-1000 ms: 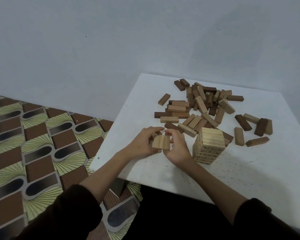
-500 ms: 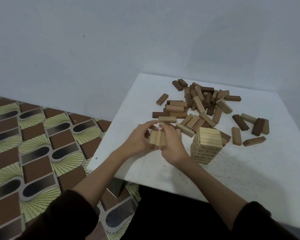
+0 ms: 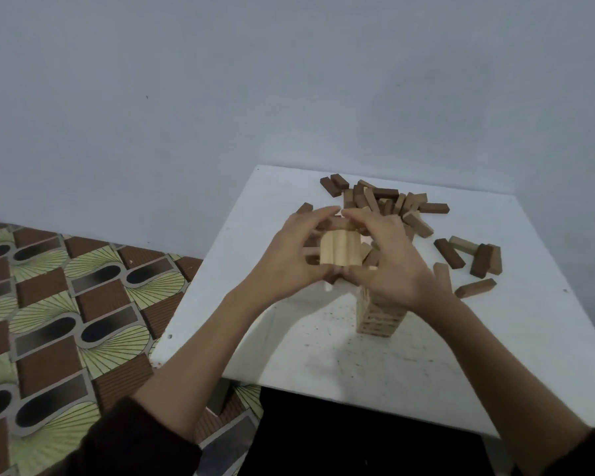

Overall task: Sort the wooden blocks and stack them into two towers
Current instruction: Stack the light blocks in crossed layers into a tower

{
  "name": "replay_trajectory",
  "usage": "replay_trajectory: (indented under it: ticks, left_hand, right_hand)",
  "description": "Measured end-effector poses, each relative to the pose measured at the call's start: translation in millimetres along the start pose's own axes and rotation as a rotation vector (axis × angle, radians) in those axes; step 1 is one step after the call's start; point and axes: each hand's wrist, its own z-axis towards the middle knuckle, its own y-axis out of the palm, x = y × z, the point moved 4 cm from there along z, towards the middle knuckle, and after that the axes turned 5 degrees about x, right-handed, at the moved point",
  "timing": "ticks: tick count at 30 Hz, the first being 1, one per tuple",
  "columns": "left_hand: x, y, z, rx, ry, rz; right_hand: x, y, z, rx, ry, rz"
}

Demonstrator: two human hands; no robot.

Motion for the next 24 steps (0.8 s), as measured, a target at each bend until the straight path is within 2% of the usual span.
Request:
replay_trajectory:
  ticks: [4, 11, 16, 24]
  left_hand:
    - [13.0, 30.4, 2.1, -0.082, 0.045, 0.025]
    - [25.0, 59.9, -2.0, -0.187, 0.048, 0.079]
    - [24.6, 63.3, -6.6, -0.217, 0.035, 0.098]
    - [16.9, 59.3, -7.2, -0.204, 0.012, 0.112]
  right_hand:
    - [24.4, -23.3, -24.7, 0.024, -0.057, -0.037]
    - [51.2, -38.1, -44.2, -0.037, 0.059, -0.024]
    - [55.1, -39.9, -50.0, -0.089, 0.059, 0.012]
    - [58.2, -45.2, -54.9, -0.062, 0.027, 0.029]
